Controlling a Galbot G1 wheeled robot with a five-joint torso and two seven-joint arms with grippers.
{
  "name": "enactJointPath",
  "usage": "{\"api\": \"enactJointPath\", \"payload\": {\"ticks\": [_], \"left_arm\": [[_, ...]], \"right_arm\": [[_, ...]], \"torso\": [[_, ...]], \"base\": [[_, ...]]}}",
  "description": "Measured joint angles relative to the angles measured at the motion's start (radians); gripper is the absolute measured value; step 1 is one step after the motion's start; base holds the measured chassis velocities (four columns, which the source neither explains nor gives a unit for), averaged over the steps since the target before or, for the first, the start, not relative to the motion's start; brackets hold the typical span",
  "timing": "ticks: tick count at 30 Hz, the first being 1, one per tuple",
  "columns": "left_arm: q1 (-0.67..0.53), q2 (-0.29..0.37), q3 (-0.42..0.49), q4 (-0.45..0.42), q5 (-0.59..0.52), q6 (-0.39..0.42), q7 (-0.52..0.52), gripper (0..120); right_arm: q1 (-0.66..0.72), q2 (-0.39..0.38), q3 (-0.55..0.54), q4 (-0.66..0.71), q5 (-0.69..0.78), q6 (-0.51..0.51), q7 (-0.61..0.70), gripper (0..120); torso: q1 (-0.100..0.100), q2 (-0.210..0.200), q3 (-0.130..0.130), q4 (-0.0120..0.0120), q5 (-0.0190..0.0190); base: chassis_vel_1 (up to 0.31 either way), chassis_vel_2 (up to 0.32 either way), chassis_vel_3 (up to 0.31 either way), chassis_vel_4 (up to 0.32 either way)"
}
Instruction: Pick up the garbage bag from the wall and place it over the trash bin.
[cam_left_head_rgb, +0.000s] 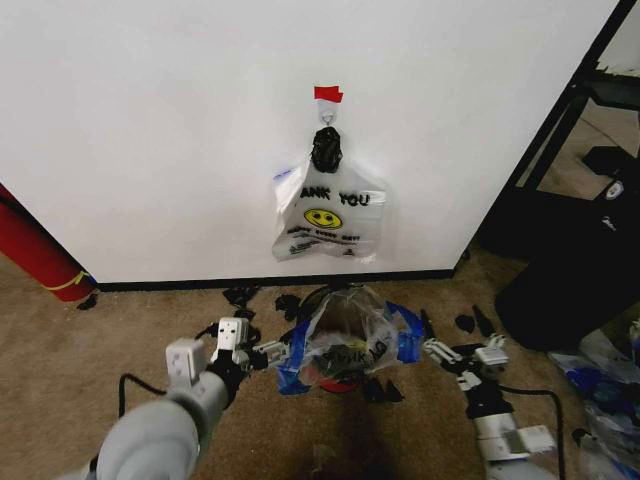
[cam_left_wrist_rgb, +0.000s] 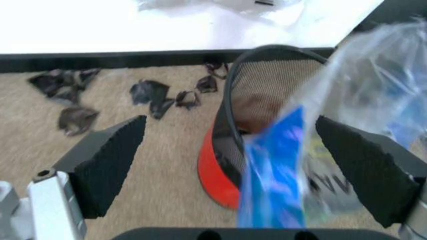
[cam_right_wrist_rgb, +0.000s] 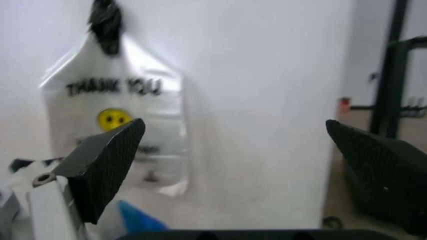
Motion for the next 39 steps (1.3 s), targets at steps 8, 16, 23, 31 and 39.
{"api": "enactJointPath", "payload": {"ticks": [8, 16, 23, 31, 39], "left_arm": [[-0.276, -0.004, 0.079, 0.237, -0.084, 0.032, 0.160, 100], [-0.503, -0.045, 0.236, 0.441, -0.060, 0.115, 0.310, 100], [-0.657, -0.104, 0.372, 0.609, -0.077, 0.146, 0.383, 100], [-0.745, -0.157, 0.461, 0.752, -0.030, 0.145, 0.579, 98], [-0.831, -0.217, 0.535, 0.861, 0.042, 0.130, 0.708, 97]], "right_arm": [[-0.134, 0.113, 0.141, 0.049, 0.058, 0.117, -0.053, 100], [-0.259, 0.193, 0.218, 0.096, 0.111, 0.237, -0.111, 100], [-0.289, 0.185, 0.227, 0.133, 0.131, 0.250, -0.127, 100], [-0.273, 0.187, 0.225, 0.148, 0.155, 0.199, -0.123, 100], [-0.266, 0.186, 0.233, 0.149, 0.159, 0.173, -0.117, 100]], "torso": [[0.000, 0.000, 0.000, 0.0000, -0.0002], [0.000, 0.000, 0.000, 0.0002, -0.0003], [0.000, 0.000, 0.000, 0.0004, -0.0001], [0.000, 0.000, 0.000, 0.0006, 0.0000], [0.000, 0.000, 0.000, 0.0002, 0.0000]], "base": [[0.000, 0.000, 0.000, 0.000], [0.000, 0.000, 0.000, 0.000], [0.000, 0.000, 0.000, 0.000], [0.000, 0.000, 0.000, 0.000], [0.000, 0.000, 0.000, 0.000]]}}
